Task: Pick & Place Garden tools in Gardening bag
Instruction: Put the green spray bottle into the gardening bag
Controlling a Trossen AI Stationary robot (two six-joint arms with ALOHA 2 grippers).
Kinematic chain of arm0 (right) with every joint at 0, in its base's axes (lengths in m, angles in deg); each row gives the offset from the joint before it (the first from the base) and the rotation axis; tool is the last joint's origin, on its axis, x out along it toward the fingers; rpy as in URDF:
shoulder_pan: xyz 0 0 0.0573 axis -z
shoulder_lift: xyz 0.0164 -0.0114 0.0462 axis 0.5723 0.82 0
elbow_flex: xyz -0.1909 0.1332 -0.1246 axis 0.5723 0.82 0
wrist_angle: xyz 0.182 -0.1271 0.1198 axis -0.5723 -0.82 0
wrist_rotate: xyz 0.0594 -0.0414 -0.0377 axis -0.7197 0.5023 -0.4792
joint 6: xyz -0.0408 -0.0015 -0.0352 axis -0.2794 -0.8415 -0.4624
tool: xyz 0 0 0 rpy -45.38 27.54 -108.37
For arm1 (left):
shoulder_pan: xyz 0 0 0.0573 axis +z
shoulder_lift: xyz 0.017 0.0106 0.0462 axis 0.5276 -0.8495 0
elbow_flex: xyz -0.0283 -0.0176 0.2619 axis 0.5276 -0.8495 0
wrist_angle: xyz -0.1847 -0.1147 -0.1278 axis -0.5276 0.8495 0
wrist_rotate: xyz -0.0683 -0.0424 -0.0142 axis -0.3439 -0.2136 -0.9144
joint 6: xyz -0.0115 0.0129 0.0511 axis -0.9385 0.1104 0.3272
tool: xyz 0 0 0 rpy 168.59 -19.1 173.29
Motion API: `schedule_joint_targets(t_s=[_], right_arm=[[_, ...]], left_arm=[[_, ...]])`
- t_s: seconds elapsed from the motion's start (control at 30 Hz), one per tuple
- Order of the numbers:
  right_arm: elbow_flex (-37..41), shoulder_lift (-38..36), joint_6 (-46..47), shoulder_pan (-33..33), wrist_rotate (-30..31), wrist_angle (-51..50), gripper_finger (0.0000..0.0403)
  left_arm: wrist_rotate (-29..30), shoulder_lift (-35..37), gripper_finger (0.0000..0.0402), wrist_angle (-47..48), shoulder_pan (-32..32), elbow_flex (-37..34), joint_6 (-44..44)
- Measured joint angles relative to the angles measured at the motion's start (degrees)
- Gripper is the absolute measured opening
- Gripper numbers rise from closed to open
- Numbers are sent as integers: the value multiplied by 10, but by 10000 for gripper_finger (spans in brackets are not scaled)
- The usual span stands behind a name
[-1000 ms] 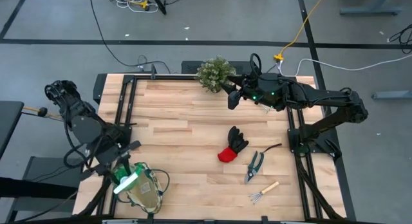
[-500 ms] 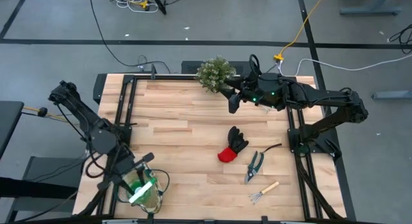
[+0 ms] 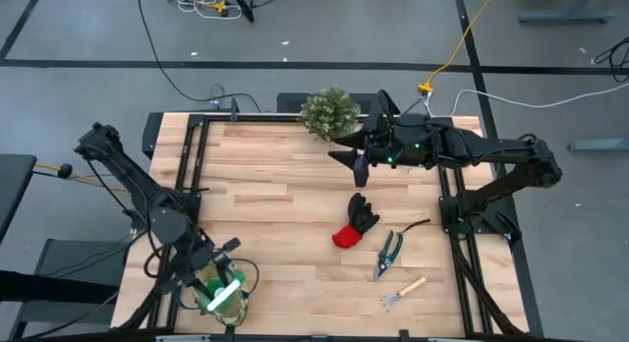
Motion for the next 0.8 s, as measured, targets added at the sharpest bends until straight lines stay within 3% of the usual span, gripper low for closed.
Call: schedule_joint_targets(t_s=[0.27,0.47,0.8], right_arm=[[0,0,-2,-4,0,-2,217],[0,0,-2,-4,0,-2,217],[0,0,-2,-3,8,-2,217]], left_arm=[[-27,0,149,-56,0,-75,-15],[-61,0,148,-188,0,-143,-19],[-94,0,152,-194,0,-192,29]])
